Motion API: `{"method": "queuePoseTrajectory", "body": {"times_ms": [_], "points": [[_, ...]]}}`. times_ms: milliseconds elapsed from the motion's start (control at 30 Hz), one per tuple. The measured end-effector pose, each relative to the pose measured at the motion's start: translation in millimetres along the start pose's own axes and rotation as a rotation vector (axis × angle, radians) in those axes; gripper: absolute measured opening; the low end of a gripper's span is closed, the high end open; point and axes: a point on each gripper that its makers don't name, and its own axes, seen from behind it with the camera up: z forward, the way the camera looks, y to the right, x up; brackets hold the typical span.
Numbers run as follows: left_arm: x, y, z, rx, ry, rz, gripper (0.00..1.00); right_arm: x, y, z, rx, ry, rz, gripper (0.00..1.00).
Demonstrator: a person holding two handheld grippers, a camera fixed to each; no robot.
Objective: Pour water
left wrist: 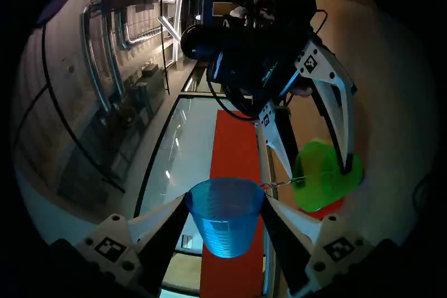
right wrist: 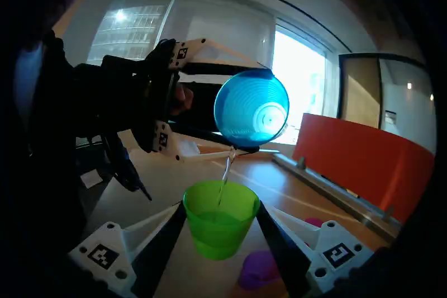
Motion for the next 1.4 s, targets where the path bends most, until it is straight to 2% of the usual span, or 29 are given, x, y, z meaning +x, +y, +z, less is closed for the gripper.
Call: {"method": "queuePoseTrajectory", "body": {"times_ms": [300, 1400], "points": [[2.1, 3.3, -0.3, -0.006, 0.002, 0.012, 0.86, -1.2, 0.3, -1.0, -0.001, -0.001, -0.001, 0.91], [8.5, -2.8, -1.9, 0.0, 0.016, 0.04, 0.86, 0.8, -0.6, -2.8, 0.0, 0.001, -0.006, 0.91]]}}
